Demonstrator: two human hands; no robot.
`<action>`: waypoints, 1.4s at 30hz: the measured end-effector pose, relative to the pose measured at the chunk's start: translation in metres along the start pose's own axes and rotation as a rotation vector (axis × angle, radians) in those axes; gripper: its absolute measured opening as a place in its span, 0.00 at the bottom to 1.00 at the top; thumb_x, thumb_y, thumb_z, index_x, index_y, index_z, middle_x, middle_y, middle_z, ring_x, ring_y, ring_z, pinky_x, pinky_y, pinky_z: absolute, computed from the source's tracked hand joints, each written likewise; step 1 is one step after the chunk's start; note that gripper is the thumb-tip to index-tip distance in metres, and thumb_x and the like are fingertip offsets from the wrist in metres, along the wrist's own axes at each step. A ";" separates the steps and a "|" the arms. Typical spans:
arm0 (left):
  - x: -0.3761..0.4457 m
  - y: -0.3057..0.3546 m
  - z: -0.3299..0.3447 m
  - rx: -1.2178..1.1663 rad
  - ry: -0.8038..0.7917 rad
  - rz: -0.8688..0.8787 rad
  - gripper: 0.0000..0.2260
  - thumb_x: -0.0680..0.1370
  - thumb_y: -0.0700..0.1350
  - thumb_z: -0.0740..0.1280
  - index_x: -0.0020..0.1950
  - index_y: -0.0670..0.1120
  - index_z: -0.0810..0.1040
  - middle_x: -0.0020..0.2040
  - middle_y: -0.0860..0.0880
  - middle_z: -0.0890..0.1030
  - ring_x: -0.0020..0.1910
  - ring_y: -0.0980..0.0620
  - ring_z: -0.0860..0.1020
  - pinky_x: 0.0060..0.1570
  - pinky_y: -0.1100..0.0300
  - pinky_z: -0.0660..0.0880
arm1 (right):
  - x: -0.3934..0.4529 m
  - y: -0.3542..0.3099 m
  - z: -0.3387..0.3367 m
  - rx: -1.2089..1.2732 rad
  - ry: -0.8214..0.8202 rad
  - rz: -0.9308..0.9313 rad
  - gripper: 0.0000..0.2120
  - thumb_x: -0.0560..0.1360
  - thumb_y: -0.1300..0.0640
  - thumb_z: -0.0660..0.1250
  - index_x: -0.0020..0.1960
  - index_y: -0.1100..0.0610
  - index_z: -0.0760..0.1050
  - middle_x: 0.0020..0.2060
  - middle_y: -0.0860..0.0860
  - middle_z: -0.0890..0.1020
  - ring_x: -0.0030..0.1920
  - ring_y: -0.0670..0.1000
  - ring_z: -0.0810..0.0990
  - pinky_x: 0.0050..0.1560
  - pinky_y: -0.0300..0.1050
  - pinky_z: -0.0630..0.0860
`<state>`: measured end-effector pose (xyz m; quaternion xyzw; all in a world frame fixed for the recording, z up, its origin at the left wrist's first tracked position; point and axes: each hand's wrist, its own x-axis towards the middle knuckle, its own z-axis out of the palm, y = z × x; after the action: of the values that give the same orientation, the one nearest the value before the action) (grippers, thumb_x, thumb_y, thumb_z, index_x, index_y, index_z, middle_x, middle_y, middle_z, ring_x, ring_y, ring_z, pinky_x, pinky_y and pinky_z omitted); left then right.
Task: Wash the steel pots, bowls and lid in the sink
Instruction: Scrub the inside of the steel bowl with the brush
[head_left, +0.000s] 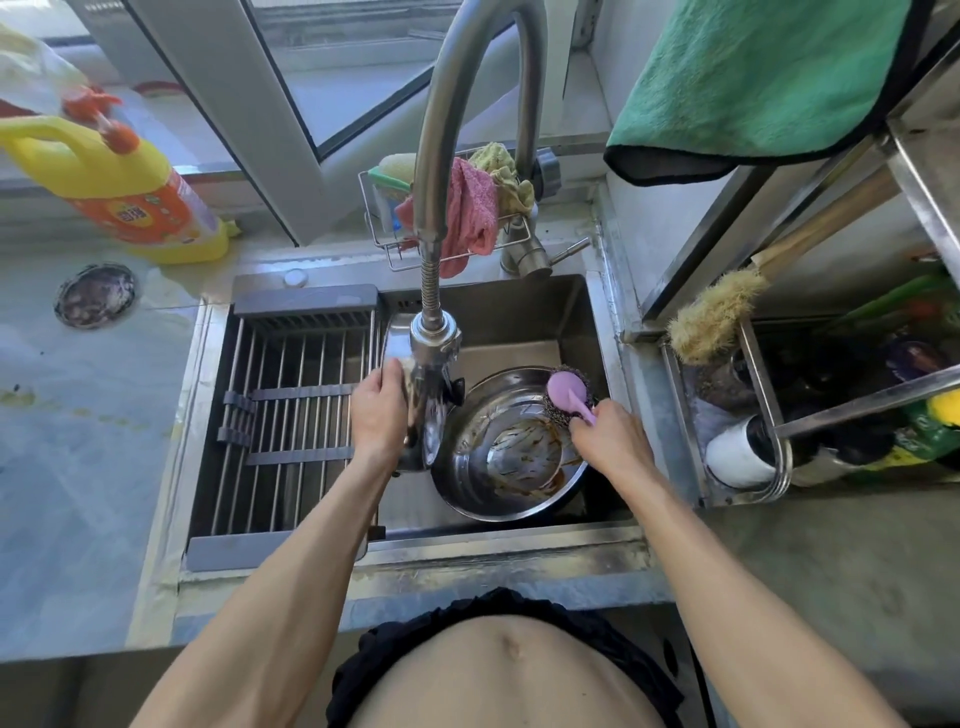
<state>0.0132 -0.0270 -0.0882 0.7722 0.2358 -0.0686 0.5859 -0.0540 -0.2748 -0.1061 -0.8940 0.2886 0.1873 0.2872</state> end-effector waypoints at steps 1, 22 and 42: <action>0.001 -0.001 0.001 0.058 -0.008 0.038 0.19 0.85 0.51 0.60 0.36 0.46 0.68 0.31 0.50 0.69 0.31 0.54 0.66 0.34 0.55 0.65 | -0.001 -0.003 -0.002 -0.005 0.008 -0.008 0.10 0.79 0.51 0.61 0.49 0.58 0.72 0.39 0.54 0.77 0.35 0.51 0.75 0.29 0.43 0.64; 0.028 -0.079 0.012 0.816 -0.371 -0.013 0.07 0.83 0.44 0.65 0.52 0.47 0.83 0.50 0.43 0.84 0.47 0.43 0.80 0.46 0.56 0.73 | -0.014 -0.004 0.020 -0.329 -0.036 0.153 0.10 0.77 0.59 0.66 0.57 0.61 0.78 0.51 0.56 0.81 0.52 0.59 0.80 0.41 0.45 0.72; -0.014 -0.075 -0.004 0.694 -0.375 0.025 0.15 0.82 0.44 0.66 0.67 0.43 0.79 0.62 0.42 0.83 0.62 0.42 0.79 0.60 0.56 0.74 | -0.017 -0.014 0.048 -0.024 -0.009 0.283 0.21 0.79 0.61 0.65 0.68 0.63 0.60 0.63 0.61 0.77 0.60 0.62 0.79 0.51 0.52 0.76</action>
<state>-0.0331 -0.0122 -0.1473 0.9014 0.0781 -0.2767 0.3238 -0.0660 -0.2289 -0.1288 -0.8470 0.4080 0.2332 0.2485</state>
